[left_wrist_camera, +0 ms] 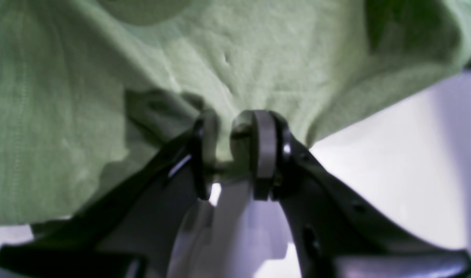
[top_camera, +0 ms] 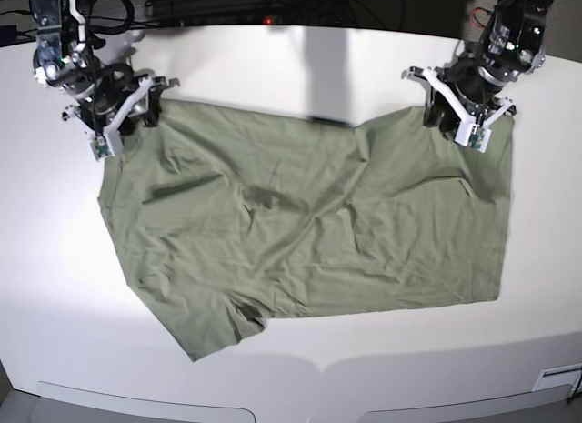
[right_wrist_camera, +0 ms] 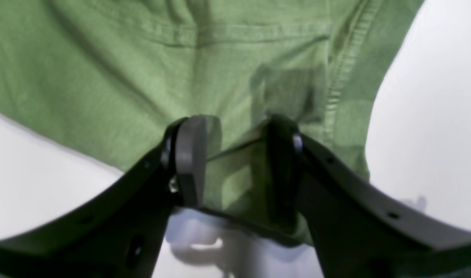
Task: Fold the T-shirt properly
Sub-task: 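Drag the shirt with both grippers toward the robot to flatten it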
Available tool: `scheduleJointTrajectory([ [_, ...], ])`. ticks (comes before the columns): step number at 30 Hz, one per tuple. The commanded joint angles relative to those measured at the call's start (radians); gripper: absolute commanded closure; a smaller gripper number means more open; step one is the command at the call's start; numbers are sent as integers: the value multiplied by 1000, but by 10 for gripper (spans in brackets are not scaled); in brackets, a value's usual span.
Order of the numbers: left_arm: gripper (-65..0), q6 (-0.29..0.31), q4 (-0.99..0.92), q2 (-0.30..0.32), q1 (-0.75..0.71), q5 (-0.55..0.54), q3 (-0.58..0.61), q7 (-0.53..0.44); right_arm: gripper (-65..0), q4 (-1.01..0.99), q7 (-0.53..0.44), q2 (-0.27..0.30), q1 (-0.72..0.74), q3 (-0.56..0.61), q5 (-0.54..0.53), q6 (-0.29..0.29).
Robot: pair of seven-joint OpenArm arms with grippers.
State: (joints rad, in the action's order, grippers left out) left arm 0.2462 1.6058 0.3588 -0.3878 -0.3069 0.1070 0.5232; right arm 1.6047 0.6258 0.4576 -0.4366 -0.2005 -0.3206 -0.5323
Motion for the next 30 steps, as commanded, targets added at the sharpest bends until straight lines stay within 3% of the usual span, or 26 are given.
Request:
scheduleJointTrajectory([
  [1, -159, -10, -43, 2, -58, 45, 23, 282, -269, 6, 79, 25, -33, -27, 29, 8],
  [6, -159, -10, -39, 2, -92, 45, 23, 288, -269, 42, 82, 96, -94, -114, 28, 7],
  [12, -159, -10, -25, 2, -167, 44, 23, 307, -269, 42, 90, 171, -95, -121, -5, 8],
  [19, -159, -11, 46, -17, -290, 45, 23, 298, -269, 43, 124, 171, -104, -121, -27, 8],
  [24, -159, -10, 48, -61, -290, 88, 23, 287, -269, 43, 118, 172, -108, -121, -22, 6],
  [30, -159, -11, 48, -65, -299, 97, 23, 299, -269, 43, 120, 171, -132, -121, -19, 6],
])
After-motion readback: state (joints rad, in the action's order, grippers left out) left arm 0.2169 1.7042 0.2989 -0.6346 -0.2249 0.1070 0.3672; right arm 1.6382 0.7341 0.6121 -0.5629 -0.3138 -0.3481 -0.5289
